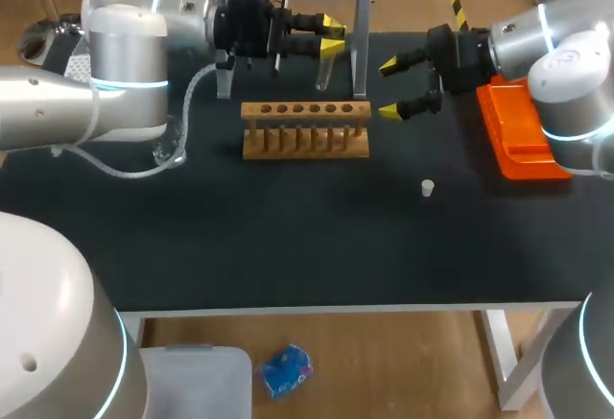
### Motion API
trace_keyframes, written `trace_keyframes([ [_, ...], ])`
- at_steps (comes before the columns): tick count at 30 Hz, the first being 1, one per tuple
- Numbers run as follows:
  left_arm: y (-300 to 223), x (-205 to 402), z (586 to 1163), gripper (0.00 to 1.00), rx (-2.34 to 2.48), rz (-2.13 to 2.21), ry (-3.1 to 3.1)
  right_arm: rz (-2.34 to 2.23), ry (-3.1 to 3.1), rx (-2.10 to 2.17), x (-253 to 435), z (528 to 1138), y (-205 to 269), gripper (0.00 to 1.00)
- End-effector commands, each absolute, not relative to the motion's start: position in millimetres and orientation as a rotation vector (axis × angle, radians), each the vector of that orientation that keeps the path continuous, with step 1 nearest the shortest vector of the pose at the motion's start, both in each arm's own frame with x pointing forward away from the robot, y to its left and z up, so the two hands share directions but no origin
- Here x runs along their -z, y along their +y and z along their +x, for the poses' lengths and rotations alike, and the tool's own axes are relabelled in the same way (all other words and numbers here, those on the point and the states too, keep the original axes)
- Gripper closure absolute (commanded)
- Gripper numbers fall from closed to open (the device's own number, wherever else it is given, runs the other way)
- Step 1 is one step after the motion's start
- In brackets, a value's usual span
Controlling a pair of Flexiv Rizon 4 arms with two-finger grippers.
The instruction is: Invert the test tube, pick up the pipette, mount the tip to pipette, aspirate from beaker and dispense into the tube, eject the tip, return the pipette, and cap with the stopper.
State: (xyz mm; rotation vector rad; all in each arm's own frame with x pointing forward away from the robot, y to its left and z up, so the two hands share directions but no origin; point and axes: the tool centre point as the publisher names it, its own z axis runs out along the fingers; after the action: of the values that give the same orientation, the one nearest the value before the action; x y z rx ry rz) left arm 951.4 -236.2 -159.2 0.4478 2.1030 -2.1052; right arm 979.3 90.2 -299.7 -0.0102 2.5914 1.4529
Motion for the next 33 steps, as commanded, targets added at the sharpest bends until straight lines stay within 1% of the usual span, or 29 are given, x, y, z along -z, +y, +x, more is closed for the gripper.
trace_keyframes([
  [1, -238.0, 157.6, 953.4, 1.00, 2.160, 0.308, 2.145, -0.011, 2.591, -1.453, 299.8, 978.8, 89.7, 0.00],
  [8, -231.8, 163.4, 966.3, 1.00, 2.256, 0.126, 2.127, -0.011, 2.591, -1.453, 299.8, 978.8, 89.7, 0.00],
  [23, -232.8, 171.6, 982.4, 1.00, 2.242, 0.084, 2.115, -0.011, 2.591, -1.453, 299.8, 978.8, 89.7, 0.00],
  [33, -233.8, 186.1, 994.1, 1.00, 2.187, -0.052, 2.124, -0.011, 2.591, -1.453, 299.8, 978.8, 89.7, 0.00],
])
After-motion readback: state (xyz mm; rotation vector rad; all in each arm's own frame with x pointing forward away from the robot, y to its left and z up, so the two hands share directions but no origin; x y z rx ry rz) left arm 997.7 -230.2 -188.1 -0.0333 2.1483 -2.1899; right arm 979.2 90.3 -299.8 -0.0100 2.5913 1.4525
